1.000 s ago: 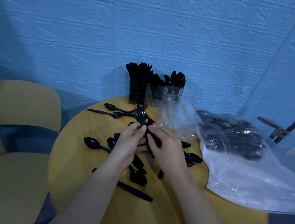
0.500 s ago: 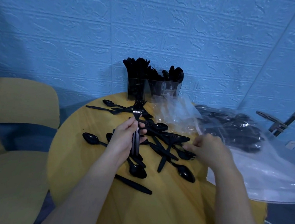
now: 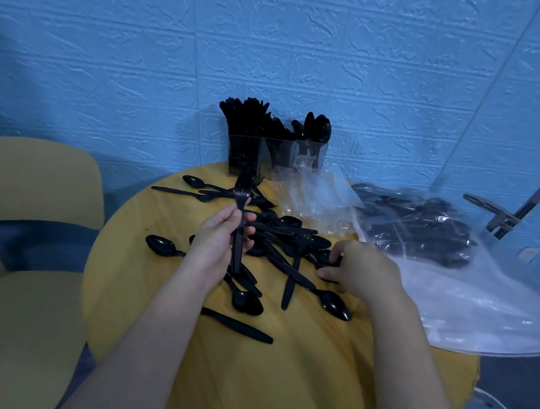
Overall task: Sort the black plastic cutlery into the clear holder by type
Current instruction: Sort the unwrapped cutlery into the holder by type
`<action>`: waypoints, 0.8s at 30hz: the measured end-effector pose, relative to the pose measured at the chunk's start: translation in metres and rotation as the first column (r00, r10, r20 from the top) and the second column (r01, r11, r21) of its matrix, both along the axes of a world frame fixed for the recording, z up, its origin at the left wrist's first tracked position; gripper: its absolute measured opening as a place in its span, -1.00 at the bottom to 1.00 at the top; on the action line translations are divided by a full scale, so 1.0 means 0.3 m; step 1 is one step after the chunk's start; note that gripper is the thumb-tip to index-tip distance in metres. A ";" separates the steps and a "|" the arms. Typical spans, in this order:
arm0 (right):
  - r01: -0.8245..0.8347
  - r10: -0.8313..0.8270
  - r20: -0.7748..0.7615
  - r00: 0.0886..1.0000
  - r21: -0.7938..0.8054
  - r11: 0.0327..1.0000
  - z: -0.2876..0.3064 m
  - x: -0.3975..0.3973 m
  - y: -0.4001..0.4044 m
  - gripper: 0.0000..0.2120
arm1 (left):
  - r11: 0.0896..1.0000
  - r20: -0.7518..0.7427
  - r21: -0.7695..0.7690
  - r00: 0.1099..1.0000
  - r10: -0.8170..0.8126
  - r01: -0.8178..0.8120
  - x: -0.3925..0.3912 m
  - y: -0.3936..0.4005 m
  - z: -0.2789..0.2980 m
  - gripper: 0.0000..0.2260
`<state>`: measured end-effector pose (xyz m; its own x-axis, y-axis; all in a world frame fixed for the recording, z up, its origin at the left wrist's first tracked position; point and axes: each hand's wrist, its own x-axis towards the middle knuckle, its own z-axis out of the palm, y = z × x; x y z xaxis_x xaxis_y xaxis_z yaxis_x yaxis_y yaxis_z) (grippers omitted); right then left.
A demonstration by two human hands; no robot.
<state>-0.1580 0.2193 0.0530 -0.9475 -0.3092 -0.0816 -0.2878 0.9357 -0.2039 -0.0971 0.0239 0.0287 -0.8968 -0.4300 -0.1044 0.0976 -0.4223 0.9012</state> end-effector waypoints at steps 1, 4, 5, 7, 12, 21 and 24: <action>-0.001 0.001 -0.004 1.000 -0.024 1.000 -0.008 -0.005 -0.002 -0.74 | 1.000 -0.007 0.003 1.000 0.013 -0.013 0.002 -0.006 0.003 -0.71; -0.016 0.020 0.025 0.999 -0.152 0.988 -0.030 -0.021 -0.002 -0.87 | 0.999 -0.027 0.024 0.999 0.039 -0.038 0.007 -0.018 0.010 -0.72; -0.020 0.027 0.032 0.999 -0.216 0.976 -0.033 -0.027 -0.003 -0.89 | 0.999 -0.032 0.026 0.999 0.043 -0.042 0.009 -0.020 0.012 -0.71; -0.012 0.016 0.008 1.000 -0.360 0.933 -0.030 -0.034 -0.003 -0.90 | 0.998 -0.037 0.032 0.998 0.054 -0.053 0.011 -0.024 0.014 -0.71; -0.004 -0.144 -0.175 0.974 -0.648 0.762 -0.001 -0.034 -0.008 -0.88 | 0.996 -0.038 0.056 0.996 0.078 -0.076 0.007 -0.048 0.008 -0.70; -0.290 -0.033 -0.346 0.938 -0.833 0.471 0.119 -0.024 -0.078 -0.84 | 0.998 -0.019 -0.025 0.998 0.065 -0.065 0.013 -0.045 0.009 -0.66; -0.360 0.170 -0.318 0.933 -0.809 0.465 0.154 -0.031 -0.159 -0.80 | 0.998 -0.024 -0.057 1.000 -0.003 0.002 0.017 -0.030 0.016 -0.71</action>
